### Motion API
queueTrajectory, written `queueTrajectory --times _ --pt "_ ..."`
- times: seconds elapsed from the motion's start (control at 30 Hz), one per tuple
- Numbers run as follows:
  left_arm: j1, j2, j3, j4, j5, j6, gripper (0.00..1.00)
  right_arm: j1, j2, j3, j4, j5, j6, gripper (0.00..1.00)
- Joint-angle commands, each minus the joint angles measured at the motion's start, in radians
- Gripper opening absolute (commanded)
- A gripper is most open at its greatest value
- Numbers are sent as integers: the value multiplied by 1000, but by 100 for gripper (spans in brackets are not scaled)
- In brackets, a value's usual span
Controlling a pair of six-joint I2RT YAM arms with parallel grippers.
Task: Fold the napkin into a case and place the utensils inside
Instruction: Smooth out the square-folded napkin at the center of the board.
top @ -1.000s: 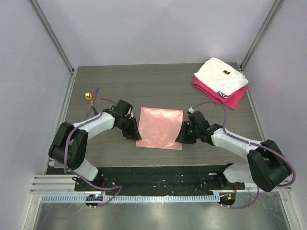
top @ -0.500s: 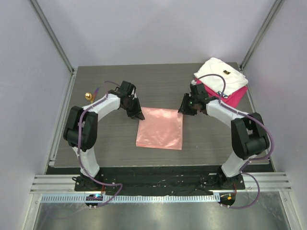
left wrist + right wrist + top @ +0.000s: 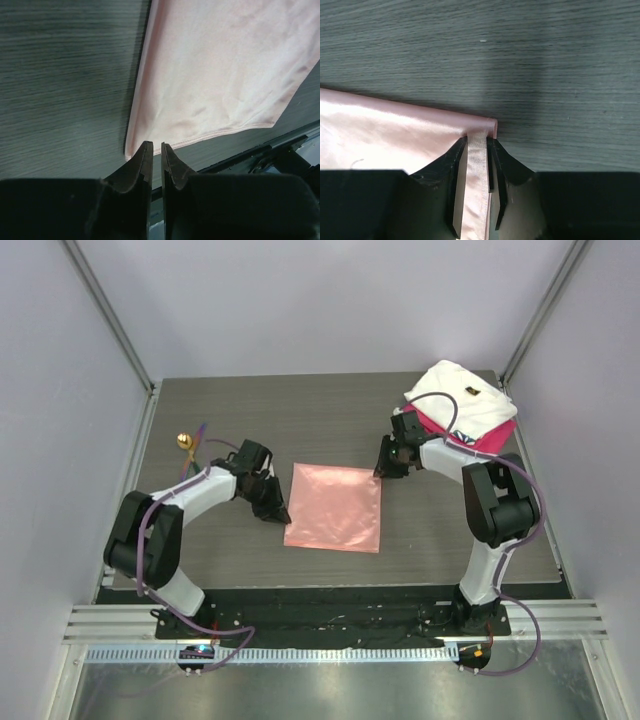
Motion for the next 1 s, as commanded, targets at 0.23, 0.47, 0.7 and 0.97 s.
queueTrajectory --times 0.23,0.47,0.7,0.97 --pt "-5 -6 -122 98 -6 5 14 -6 38 60 -8 58 -30 28" --pt "-5 -110 -162 72 -12 2 18 5 -94 67 -125 94 -31 43" --pt "-20 -156 -169 96 19 -27 28 61 -338 -156 -180 42 74 62" --pt "-57 -99 -181 145 10 -44 24 204 -591 -468 -120 0 277 58"
